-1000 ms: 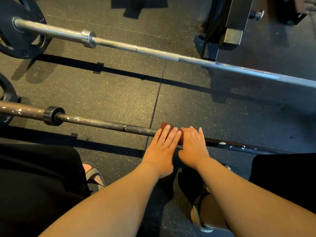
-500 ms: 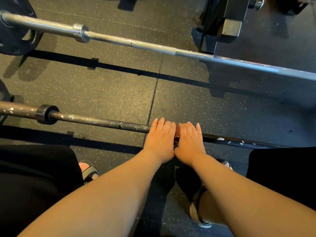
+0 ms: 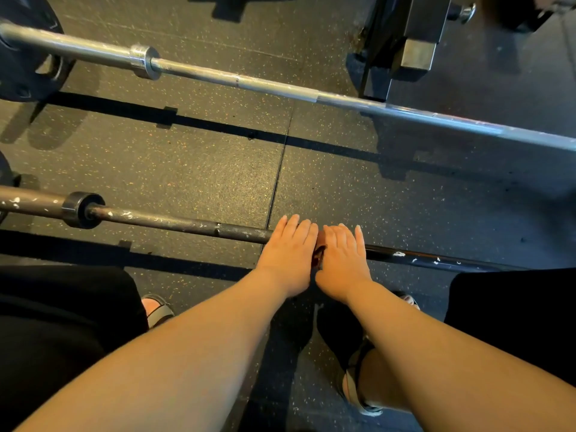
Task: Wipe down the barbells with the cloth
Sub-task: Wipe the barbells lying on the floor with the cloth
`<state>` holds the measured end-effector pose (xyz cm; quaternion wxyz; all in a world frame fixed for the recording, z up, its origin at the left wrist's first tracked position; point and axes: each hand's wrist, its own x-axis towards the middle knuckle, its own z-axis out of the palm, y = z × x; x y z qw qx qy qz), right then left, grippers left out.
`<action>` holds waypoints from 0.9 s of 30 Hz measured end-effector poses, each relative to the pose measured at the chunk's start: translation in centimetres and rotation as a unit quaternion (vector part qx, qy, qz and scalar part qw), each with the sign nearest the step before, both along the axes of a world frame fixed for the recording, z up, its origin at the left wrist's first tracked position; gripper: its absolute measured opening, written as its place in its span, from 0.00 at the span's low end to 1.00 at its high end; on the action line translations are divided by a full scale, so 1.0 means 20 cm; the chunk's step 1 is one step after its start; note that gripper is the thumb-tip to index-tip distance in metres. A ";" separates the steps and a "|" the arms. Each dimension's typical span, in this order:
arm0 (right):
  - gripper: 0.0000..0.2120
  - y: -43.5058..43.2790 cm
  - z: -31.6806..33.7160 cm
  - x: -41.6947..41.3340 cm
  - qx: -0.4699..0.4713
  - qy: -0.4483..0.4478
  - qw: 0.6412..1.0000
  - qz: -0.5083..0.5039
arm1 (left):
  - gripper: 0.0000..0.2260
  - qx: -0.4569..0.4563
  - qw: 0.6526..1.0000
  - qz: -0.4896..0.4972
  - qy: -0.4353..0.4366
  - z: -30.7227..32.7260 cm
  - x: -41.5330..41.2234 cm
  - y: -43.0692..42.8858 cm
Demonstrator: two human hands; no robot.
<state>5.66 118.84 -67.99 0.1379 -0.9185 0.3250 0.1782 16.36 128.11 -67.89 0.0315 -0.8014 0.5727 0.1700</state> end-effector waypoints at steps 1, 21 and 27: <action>0.43 0.01 0.00 0.00 0.001 -0.008 1.000 0.000 | 0.44 0.000 1.000 -0.009 -0.012 -0.02 -0.04 0.06; 0.41 0.01 -0.04 -0.03 0.058 -0.107 0.991 -0.055 | 0.23 -0.141 0.983 0.114 0.004 -0.15 -0.06 0.07; 0.40 -0.01 -0.05 -0.01 0.048 -0.112 0.991 -0.056 | 0.26 -0.107 0.988 0.108 0.002 -0.14 0.01 -0.02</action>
